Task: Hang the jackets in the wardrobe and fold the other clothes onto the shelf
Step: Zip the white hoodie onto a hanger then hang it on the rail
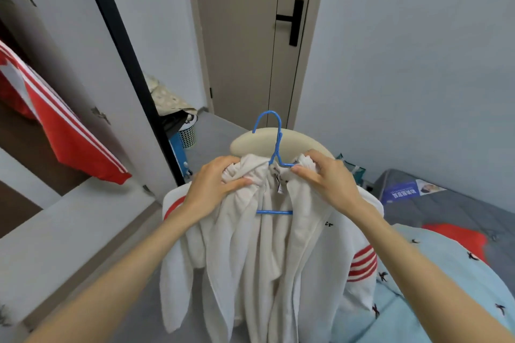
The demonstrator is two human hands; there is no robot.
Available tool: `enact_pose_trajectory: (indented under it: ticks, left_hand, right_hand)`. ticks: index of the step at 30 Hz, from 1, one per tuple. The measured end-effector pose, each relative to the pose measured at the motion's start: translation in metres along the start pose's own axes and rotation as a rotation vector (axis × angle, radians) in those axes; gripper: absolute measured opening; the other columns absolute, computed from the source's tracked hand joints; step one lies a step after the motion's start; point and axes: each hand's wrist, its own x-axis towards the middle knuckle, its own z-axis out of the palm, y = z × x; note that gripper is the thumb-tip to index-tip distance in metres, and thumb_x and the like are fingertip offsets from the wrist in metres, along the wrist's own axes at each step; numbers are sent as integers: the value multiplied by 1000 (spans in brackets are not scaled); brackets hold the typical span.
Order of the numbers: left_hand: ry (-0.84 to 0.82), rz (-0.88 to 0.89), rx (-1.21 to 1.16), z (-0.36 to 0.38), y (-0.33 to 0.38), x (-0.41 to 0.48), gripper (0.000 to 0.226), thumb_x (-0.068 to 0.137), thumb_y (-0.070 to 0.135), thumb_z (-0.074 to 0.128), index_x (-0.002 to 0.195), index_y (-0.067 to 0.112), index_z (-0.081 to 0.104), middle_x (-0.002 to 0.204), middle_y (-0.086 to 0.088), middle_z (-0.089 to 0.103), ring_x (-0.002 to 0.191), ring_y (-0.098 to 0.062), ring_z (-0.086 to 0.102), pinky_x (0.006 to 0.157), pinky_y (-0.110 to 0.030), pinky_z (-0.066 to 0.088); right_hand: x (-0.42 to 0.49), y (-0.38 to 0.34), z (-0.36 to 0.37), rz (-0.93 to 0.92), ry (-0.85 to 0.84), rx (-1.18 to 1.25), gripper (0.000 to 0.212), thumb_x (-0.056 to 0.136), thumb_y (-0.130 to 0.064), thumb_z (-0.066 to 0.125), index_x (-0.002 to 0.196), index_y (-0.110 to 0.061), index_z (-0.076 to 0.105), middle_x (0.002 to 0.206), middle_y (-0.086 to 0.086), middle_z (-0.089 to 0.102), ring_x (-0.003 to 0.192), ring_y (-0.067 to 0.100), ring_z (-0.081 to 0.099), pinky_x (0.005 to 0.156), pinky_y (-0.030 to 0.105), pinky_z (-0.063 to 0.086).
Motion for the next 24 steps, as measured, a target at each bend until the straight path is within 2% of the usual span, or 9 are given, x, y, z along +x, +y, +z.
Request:
enact_pose_trajectory:
  ticks: [2, 4, 8, 11, 15, 19, 22, 24]
  left_hand:
    - [-36, -45, -13, 25, -24, 24, 36, 79, 33, 77, 110, 18, 66, 99, 0, 61, 89, -15, 55, 69, -12, 35]
    - [-63, -97, -19, 51, -49, 50, 35, 80, 31, 76, 111, 17, 64, 98, -4, 59, 89, -17, 55, 70, -15, 35]
    - [-117, -225, 1, 99, -100, 105, 34, 81, 33, 75, 110, 20, 62, 98, 2, 55, 90, -17, 54, 70, -23, 34]
    - [-167, -290, -1, 127, -131, 133, 34, 83, 36, 73, 112, 22, 61, 101, 3, 54, 93, -16, 54, 72, -27, 37]
    - [-147, -307, -18, 161, -165, 157, 34, 85, 33, 71, 115, 19, 61, 106, -2, 57, 97, -18, 54, 79, -33, 42]
    - [-134, -337, 17, 189, -196, 165, 35, 84, 23, 73, 115, 11, 63, 103, -8, 58, 97, -24, 55, 81, -37, 42]
    - [-170, -404, 5, 207, -225, 157, 36, 85, 19, 71, 119, 9, 62, 105, -7, 56, 100, -26, 55, 83, -35, 41]
    - [-187, -446, -16, 218, -245, 150, 37, 85, 18, 71, 120, 9, 62, 108, -9, 57, 102, -27, 55, 86, -35, 41]
  right_hand:
    - [29, 24, 18, 30, -74, -10, 51, 83, -64, 52, 90, -15, 59, 64, -1, 56, 62, 13, 52, 56, 31, 40]
    - [59, 49, 36, 60, -137, 6, 60, 79, -71, 46, 93, -14, 57, 71, 3, 59, 67, 24, 54, 62, 40, 44]
    - [118, 102, 79, 128, -235, 55, 45, 88, -57, 55, 96, -12, 56, 80, 6, 61, 76, 29, 55, 72, 47, 48]
    - [147, 132, 110, 177, -276, 92, 42, 90, -51, 58, 101, -11, 57, 86, 6, 64, 81, 28, 58, 76, 44, 48]
    - [178, 168, 152, 221, -284, 127, 36, 92, -43, 59, 104, -10, 59, 94, 4, 65, 85, 25, 56, 74, 38, 43]
    - [191, 196, 193, 209, -288, 95, 30, 95, -32, 59, 111, -7, 59, 84, -3, 54, 78, 19, 47, 65, 28, 27]
    - [191, 216, 227, 245, -339, 95, 24, 97, -30, 55, 109, -9, 58, 74, -12, 47, 77, 18, 46, 65, 30, 27]
    - [189, 229, 249, 268, -357, 73, 24, 98, -33, 53, 109, -12, 56, 73, -11, 47, 79, 23, 49, 64, 32, 28]
